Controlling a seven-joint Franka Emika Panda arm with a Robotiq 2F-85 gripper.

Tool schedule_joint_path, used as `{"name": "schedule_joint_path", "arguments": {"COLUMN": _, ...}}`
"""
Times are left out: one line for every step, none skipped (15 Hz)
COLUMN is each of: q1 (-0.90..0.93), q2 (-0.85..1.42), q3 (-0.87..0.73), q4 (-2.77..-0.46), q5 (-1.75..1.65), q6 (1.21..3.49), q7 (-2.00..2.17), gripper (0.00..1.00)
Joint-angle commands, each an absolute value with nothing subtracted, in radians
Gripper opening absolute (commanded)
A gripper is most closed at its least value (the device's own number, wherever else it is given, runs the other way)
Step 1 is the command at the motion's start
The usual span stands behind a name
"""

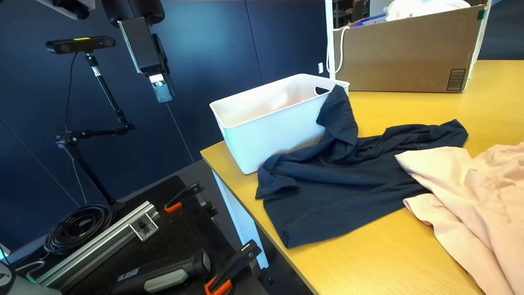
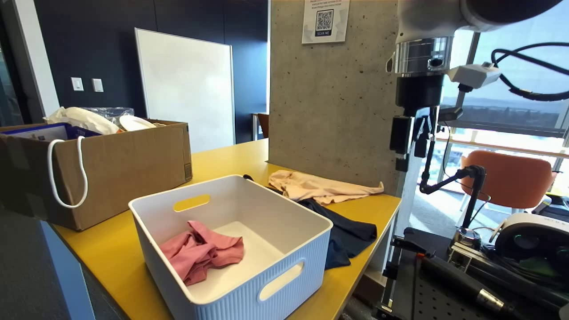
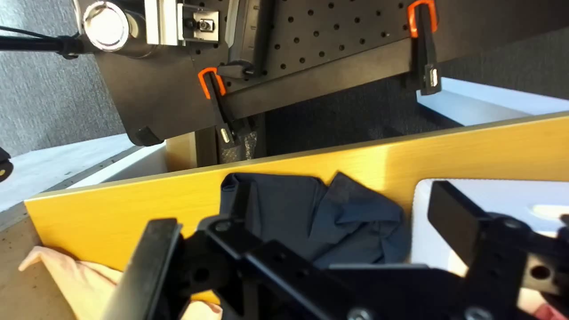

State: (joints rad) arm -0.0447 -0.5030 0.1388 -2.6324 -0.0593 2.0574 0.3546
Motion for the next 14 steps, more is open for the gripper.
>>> {"name": "schedule_joint_path", "arguments": {"q1": -0.113, "q2": -0.438, "q3": 0.106, "q4": -2.68, "q5": -0.105, "q6": 2.256, "q7": 0.424, "gripper": 1.0}}
{"name": "schedule_joint_path", "arguments": {"q1": -0.143, "q2": -0.395, "q3": 0.1, "q4": -2.689, "q5": -0.126, "q6": 2.357, "q7": 0.452, "gripper": 1.0}}
{"name": "schedule_joint_path", "arguments": {"q1": -0.164, "q2": -0.353, "q3": 0.091, "q4": -2.69, "q5": -0.138, "q6": 2.433, "q7": 0.464, "gripper": 1.0}}
{"name": "schedule_joint_path", "arguments": {"q1": -0.194, "q2": -0.296, "q3": 0.088, "q4": -2.687, "q5": -0.163, "q6": 2.518, "q7": 0.484, "gripper": 1.0}}
{"name": "schedule_joint_path", "arguments": {"q1": -0.215, "q2": -0.245, "q3": 0.081, "q4": -2.681, "q5": -0.183, "q6": 2.601, "q7": 0.493, "gripper": 1.0}}
{"name": "schedule_joint_path", "arguments": {"q1": -0.229, "q2": -0.182, "q3": 0.064, "q4": -2.661, "q5": -0.186, "q6": 2.657, "q7": 0.48, "gripper": 1.0}}
{"name": "schedule_joint_path", "arguments": {"q1": -0.229, "q2": -0.139, "q3": 0.05, "q4": -2.645, "q5": -0.174, "q6": 2.701, "q7": 0.468, "gripper": 1.0}}
{"name": "schedule_joint_path", "arguments": {"q1": -0.22, "q2": -0.087, "q3": 0.034, "q4": -2.623, "q5": -0.148, "q6": 2.721, "q7": 0.448, "gripper": 1.0}}
{"name": "schedule_joint_path", "arguments": {"q1": -0.209, "q2": -0.047, "q3": 0.02, "q4": -2.607, "q5": -0.135, "q6": 2.739, "q7": 0.434, "gripper": 1.0}}
{"name": "schedule_joint_path", "arguments": {"q1": -0.186, "q2": -0.002, "q3": 0.006, "q4": -2.593, "q5": -0.1, "q6": 2.758, "q7": 0.404, "gripper": 1.0}}
{"name": "schedule_joint_path", "arguments": {"q1": -0.175, "q2": 0.037, "q3": -0.001, "q4": -2.577, "q5": -0.089, "q6": 2.778, "q7": 0.394, "gripper": 1.0}}
{"name": "schedule_joint_path", "arguments": {"q1": -0.159, "q2": 0.077, "q3": -0.005, "q4": -2.562, "q5": -0.067, "q6": 2.798, "q7": 0.372, "gripper": 1.0}}
{"name": "schedule_joint_path", "arguments": {"q1": -0.145, "q2": 0.11, "q3": -0.009, "q4": -2.549, "q5": -0.05, "q6": 2.816, "q7": 0.362, "gripper": 1.0}}
{"name": "schedule_joint_path", "arguments": {"q1": -0.13, "q2": 0.144, "q3": -0.011, "q4": -2.539, "q5": -0.046, "q6": 2.846, "q7": 0.353, "gripper": 1.0}}
